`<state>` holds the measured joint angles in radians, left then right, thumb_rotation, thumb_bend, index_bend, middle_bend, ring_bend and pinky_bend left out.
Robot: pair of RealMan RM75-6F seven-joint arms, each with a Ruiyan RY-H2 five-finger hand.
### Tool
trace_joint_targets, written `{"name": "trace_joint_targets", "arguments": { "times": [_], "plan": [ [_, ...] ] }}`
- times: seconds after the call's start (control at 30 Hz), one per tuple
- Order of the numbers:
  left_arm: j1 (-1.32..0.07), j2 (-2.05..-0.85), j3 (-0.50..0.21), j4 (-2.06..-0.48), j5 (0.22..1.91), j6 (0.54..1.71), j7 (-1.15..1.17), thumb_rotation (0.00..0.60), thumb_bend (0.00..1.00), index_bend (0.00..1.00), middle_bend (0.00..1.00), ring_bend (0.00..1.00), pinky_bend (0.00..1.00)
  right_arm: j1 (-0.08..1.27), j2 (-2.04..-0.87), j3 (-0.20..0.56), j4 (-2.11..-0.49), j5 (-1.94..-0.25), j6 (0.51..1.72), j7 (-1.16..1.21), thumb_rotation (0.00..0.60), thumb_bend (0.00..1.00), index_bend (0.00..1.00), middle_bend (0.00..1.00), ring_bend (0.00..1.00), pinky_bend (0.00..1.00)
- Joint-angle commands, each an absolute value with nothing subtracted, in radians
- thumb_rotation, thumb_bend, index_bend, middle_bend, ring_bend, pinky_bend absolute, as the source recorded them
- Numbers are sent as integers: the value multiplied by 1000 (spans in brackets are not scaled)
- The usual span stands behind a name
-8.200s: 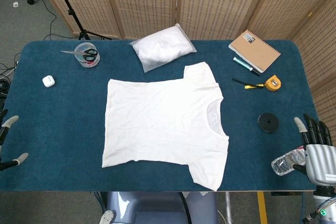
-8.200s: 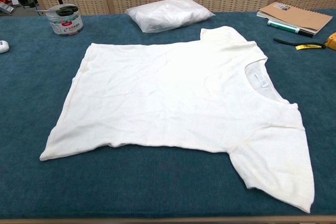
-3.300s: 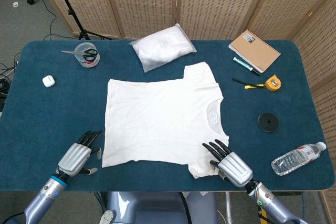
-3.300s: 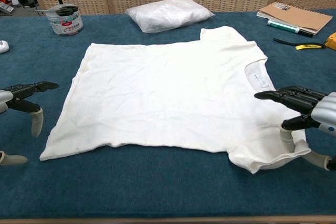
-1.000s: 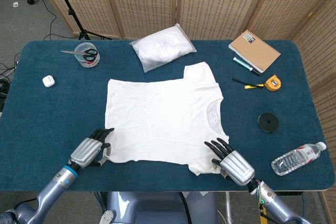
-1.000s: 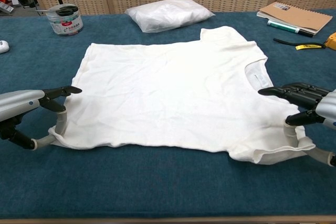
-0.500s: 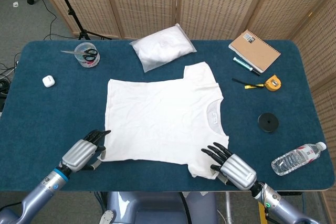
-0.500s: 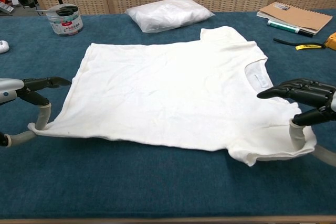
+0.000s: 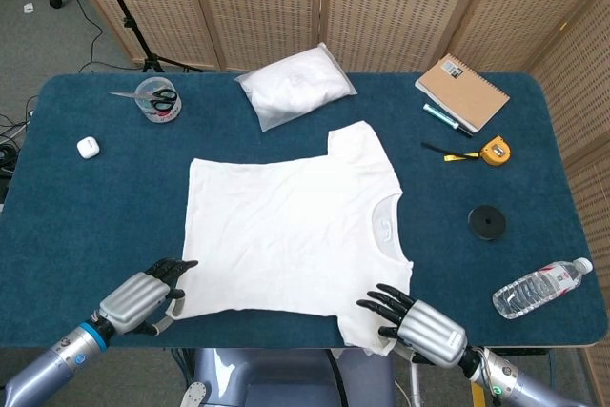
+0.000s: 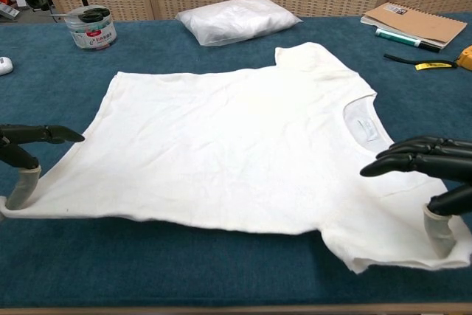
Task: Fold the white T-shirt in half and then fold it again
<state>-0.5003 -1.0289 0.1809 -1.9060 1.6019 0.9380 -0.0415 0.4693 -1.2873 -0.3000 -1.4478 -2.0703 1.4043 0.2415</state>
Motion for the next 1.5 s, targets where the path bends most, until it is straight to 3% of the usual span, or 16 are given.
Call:
{"name": "trace_joint_targets", "arguments": {
  "times": [0.03, 0.9, 1.2, 1.5],
  "plan": [
    [-515, -980, 204, -1928, 1637, 920, -88, 600, 784, 745, 0, 0, 0, 472, -1279, -312, -1457, -2088, 1405, 243, 600, 607, 674, 103, 0, 0],
    [-566, -917, 282, -1967, 1785, 857, -245, 600, 790, 750, 0, 0, 0, 472, -1238, -381, -1449, -2208, 1408, 168, 600, 620, 681, 138, 0, 0],
    [-556, -959, 179, -1932, 1640, 901, -187, 600, 802, 751, 0, 0, 0, 479, -1216, -295, -1481, -2075, 1420, 226, 600, 620, 681, 138, 0, 3],
    [-601, -1075, 19, -1857, 1281, 862, 41, 600, 809, 752, 0, 0, 0, 522, -1196, -145, -1480, -1837, 1354, 357, 600, 620, 681, 139, 0, 18]
  ]
}}
